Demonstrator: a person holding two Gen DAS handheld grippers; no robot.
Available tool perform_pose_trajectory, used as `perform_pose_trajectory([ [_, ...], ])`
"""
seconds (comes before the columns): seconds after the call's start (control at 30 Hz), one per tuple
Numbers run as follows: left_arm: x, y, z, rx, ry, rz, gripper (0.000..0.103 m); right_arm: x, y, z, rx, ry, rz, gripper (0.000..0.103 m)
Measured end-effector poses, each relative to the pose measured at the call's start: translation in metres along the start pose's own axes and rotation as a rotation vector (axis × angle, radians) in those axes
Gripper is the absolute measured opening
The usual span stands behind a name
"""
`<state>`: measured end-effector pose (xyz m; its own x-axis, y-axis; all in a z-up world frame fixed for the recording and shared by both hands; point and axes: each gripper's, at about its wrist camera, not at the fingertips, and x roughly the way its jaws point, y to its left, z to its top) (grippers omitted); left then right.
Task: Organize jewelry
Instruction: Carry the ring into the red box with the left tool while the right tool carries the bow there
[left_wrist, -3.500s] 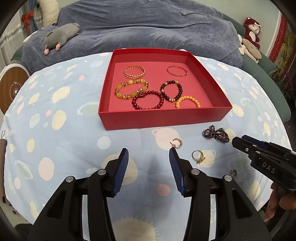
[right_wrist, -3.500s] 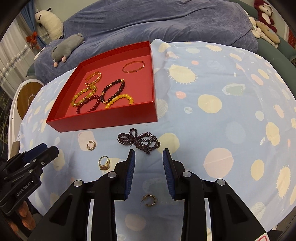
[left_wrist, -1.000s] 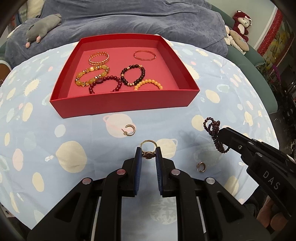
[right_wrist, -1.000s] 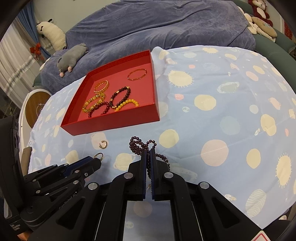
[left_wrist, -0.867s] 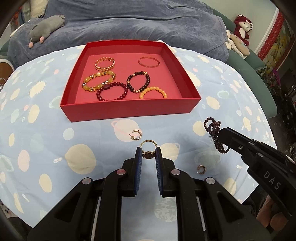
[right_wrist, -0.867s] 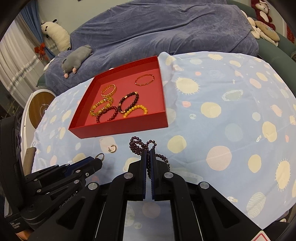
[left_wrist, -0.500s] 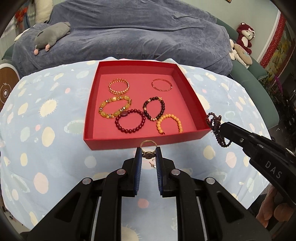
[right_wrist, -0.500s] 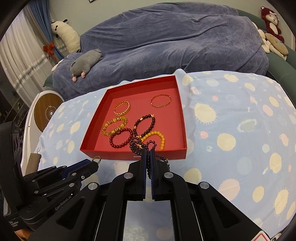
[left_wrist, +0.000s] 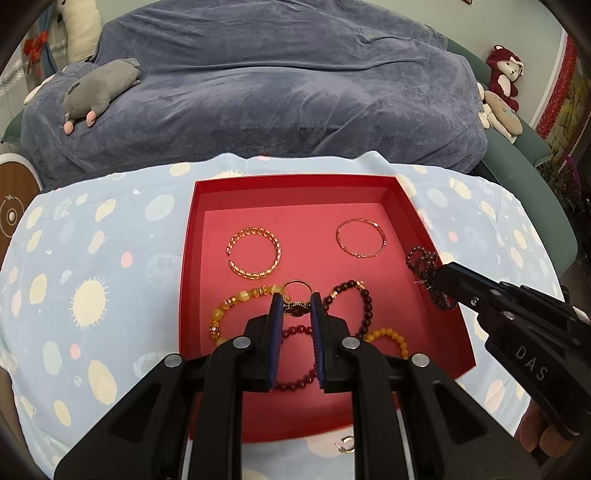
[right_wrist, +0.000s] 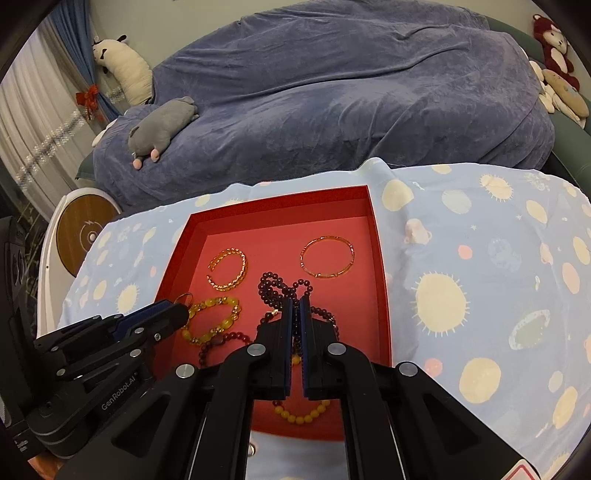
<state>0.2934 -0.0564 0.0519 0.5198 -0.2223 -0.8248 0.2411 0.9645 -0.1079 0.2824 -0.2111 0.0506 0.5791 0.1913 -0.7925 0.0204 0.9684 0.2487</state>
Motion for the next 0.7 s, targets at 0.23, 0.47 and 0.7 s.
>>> perform_pose_trajectory([
  [0.23, 0.034, -0.001, 0.018, 0.014, 0.027, 0.019, 0.015, 0.034, -0.002, 0.012, -0.011, 0.037, -0.012, 0.004],
  [0.47, 0.055, -0.001, 0.022, 0.021, 0.049, 0.024, 0.015, 0.054, -0.001, 0.016, -0.025, 0.060, -0.015, 0.004],
  [0.7, 0.062, 0.000, 0.023, 0.026, 0.053, 0.033, 0.015, 0.063, 0.005, 0.017, -0.038, 0.069, -0.012, 0.004],
])
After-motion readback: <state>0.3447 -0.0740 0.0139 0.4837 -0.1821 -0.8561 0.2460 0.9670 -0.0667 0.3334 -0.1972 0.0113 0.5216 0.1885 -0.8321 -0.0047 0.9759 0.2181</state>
